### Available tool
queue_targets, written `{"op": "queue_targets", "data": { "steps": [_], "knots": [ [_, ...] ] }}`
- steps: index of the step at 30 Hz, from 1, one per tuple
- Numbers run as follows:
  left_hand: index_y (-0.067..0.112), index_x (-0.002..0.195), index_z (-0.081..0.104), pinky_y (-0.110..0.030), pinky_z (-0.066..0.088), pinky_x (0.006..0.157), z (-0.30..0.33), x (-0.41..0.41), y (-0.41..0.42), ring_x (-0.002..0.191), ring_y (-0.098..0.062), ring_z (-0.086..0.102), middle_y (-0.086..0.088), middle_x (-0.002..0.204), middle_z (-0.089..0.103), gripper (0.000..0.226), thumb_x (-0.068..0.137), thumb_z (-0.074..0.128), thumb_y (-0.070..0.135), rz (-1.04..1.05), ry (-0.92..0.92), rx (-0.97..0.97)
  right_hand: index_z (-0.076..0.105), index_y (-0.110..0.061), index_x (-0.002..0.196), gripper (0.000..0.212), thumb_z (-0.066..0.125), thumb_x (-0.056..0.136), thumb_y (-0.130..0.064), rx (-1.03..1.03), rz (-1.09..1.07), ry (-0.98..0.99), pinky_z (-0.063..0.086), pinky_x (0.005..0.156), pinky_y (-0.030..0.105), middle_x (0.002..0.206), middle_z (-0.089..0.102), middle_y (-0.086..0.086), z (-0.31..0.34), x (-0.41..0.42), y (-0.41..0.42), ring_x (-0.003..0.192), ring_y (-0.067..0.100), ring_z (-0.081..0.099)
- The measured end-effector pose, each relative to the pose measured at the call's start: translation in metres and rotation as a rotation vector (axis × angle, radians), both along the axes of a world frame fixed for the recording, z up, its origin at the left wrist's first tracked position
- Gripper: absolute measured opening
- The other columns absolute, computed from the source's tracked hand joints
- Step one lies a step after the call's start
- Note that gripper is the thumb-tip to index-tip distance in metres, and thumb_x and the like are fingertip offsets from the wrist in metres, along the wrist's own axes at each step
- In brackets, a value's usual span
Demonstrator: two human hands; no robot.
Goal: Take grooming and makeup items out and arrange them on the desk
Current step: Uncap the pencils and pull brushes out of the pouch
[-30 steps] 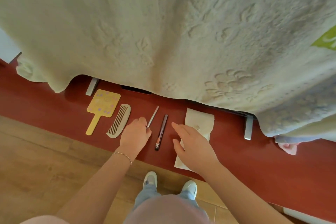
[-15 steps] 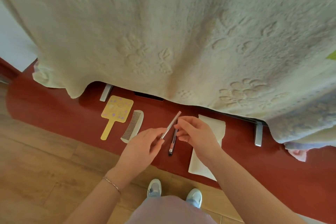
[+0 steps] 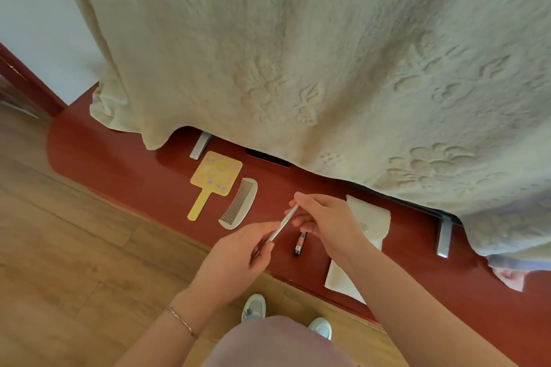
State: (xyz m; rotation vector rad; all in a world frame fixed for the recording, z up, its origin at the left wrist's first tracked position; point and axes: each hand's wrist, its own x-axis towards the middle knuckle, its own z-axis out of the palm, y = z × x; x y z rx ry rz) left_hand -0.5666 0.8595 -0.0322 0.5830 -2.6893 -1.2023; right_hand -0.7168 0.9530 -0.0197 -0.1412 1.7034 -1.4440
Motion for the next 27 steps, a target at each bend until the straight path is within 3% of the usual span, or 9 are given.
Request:
{"op": "queue_targets", "data": {
  "steps": [10,14,16,19,21,23,27],
  "knots": [
    [0.018,0.121,0.059,0.005,0.034,0.062,-0.001,0.011,-0.004,0.075,0.020,0.048,0.037,0.079,0.041,0.035,0.087,0.060,0.012,0.047,0.007,0.002,0.072,-0.007,0.080,0.023,0.058,0.091,-0.022,0.032,-0.031,0.017,0.046,0.050,0.019,0.076,0.073,0.010,0.000,0.009,-0.015,0.056,0.011,0.058],
    [0.025,0.118,0.058,-0.001,0.037,0.060,-0.015,0.032,-0.005,0.072,0.011,0.051,0.034,0.068,0.049,0.032,0.088,0.056,0.015,0.026,-0.080,0.021,0.063,-0.009,0.074,0.025,0.053,0.094,-0.022,-0.045,-0.310,-0.077,0.042,0.042,0.014,0.072,0.071,0.008,0.009,-0.038,-0.010,0.047,0.006,0.054],
    [0.028,0.117,0.058,-0.003,0.036,0.059,-0.023,0.044,-0.002,0.066,0.008,0.050,0.038,0.076,0.050,0.032,0.087,0.056,0.015,0.050,-0.112,0.041,0.065,-0.008,0.077,0.026,0.053,0.094,-0.024,-0.015,-0.199,-0.016,0.043,0.046,0.015,0.079,0.072,0.008,0.012,-0.053,-0.002,0.052,0.008,0.055],
    [0.024,0.115,0.060,0.000,0.035,0.059,-0.031,0.041,0.000,0.066,0.012,0.049,0.034,0.070,0.048,0.032,0.085,0.061,0.013,0.120,-0.069,0.002,0.068,-0.007,0.082,0.025,0.055,0.093,-0.024,0.057,-0.021,0.033,0.041,0.049,0.018,0.074,0.069,0.006,0.001,-0.043,-0.007,0.050,0.008,0.050],
    [0.024,0.118,0.059,0.000,0.036,0.057,-0.033,0.027,-0.002,0.068,0.010,0.051,0.031,0.076,0.048,0.031,0.087,0.059,0.017,0.110,-0.079,-0.056,0.070,-0.011,0.081,0.020,0.056,0.092,-0.021,0.111,-0.004,0.071,0.040,0.047,0.019,0.068,0.063,0.006,-0.013,-0.039,-0.017,0.048,0.009,0.048],
    [0.024,0.120,0.058,-0.002,0.036,0.057,-0.041,0.013,-0.009,0.070,0.003,0.056,0.020,0.089,0.061,0.030,0.090,0.056,0.020,0.067,-0.094,-0.132,0.069,-0.014,0.079,0.016,0.058,0.089,-0.016,0.181,-0.012,0.131,0.044,0.048,0.018,0.068,0.062,0.007,-0.026,-0.045,-0.026,0.050,0.009,0.051],
    [0.021,0.120,0.056,-0.022,0.046,0.060,-0.059,-0.006,-0.022,0.074,-0.013,0.062,0.005,0.101,0.066,0.029,0.092,0.051,0.020,-0.003,-0.135,-0.229,0.065,-0.007,0.095,0.009,0.060,0.087,-0.009,0.249,0.010,0.213,0.053,0.061,0.025,0.073,0.064,0.009,-0.048,-0.053,-0.041,0.057,0.014,0.057]
  ]
}}
